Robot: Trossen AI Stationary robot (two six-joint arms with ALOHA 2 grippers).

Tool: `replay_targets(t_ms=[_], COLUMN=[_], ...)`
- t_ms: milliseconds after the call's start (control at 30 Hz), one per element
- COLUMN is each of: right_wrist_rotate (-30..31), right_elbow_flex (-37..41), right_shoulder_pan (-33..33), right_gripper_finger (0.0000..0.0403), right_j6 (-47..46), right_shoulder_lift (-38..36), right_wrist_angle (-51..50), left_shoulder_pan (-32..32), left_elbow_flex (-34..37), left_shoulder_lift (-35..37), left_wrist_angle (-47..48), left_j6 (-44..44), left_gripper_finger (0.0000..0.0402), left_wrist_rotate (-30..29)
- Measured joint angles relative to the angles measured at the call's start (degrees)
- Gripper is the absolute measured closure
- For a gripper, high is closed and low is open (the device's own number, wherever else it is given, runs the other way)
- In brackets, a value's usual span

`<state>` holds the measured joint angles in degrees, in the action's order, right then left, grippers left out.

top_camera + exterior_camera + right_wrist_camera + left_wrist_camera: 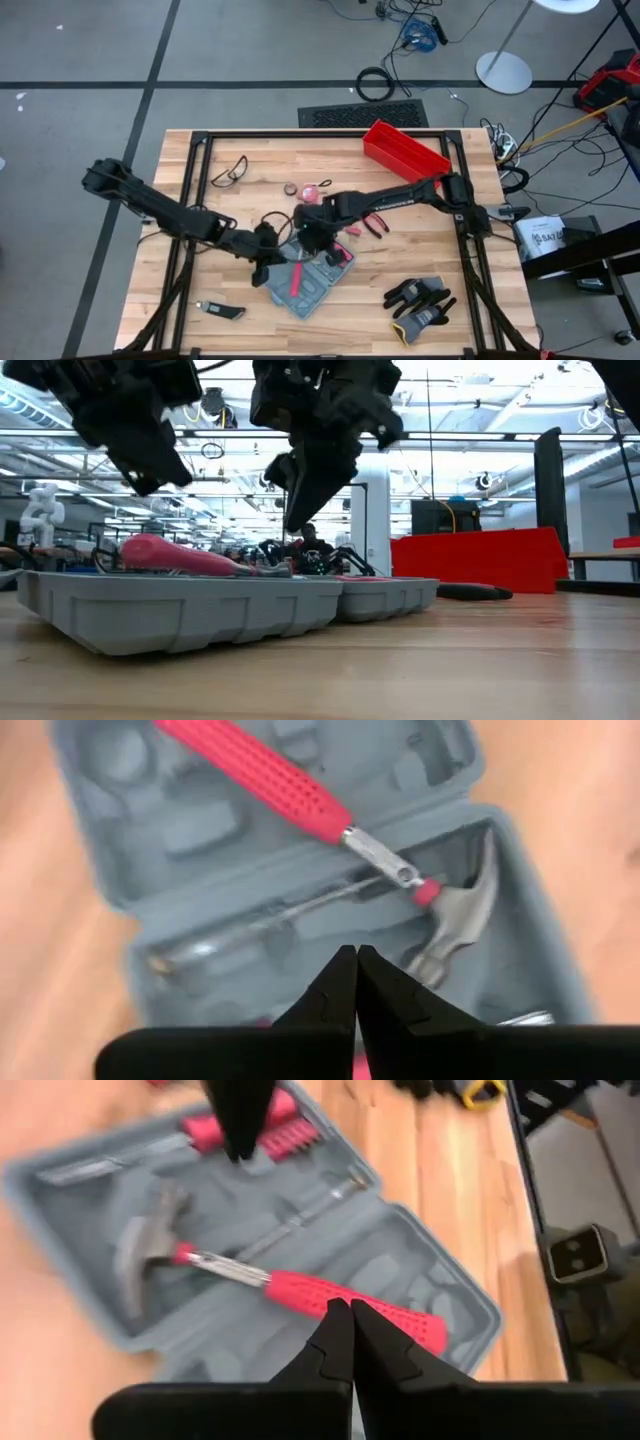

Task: Prefit tool cases
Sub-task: Remove the hammer from the toolbox

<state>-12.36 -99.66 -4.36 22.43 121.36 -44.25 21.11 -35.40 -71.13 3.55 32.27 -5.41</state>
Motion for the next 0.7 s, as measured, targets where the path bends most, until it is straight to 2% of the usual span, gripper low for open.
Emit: replay_targets(t_ms=[67,233,433,600,700], right_wrist_rotate=[3.3,2.7,1.5,1.5,1.7], right_elbow_flex=[0.0,0.0,0.0,0.1,0.1], right_shoulder_pan=[-1.1,-1.8,-2.3,-3.7,-4.5], right_gripper_finger=[0.0403,0.0390,0.0319,0.0248,0.0220], right_j6=[2.4,8.0,8.6,8.4,8.5], right_shoulder_lift=[0.0,0.4,0.7,1.6,2.2], right_wrist_angle=[3.0,5.3,6.8,10.7,14.7], left_shoulder_pan=[0.6,2.1,3.0,3.0,3.0], left_elbow_flex=[0.0,-0.1,-0.1,-0.1,-0.1], left_shoulder_lift=[2.9,8.5,12.1,12.2,12.2], left_wrist_angle=[3.1,7.6,12.9,13.6,13.7], left_j6=[0.2,0.3,0.3,0.2,-0.1], left_gripper_finger=[0.0400,0.0400,0.0400,0.0400,0.0400], left_wrist_rotate=[-3.6,-11.2,-15.9,-17.2,-17.2])
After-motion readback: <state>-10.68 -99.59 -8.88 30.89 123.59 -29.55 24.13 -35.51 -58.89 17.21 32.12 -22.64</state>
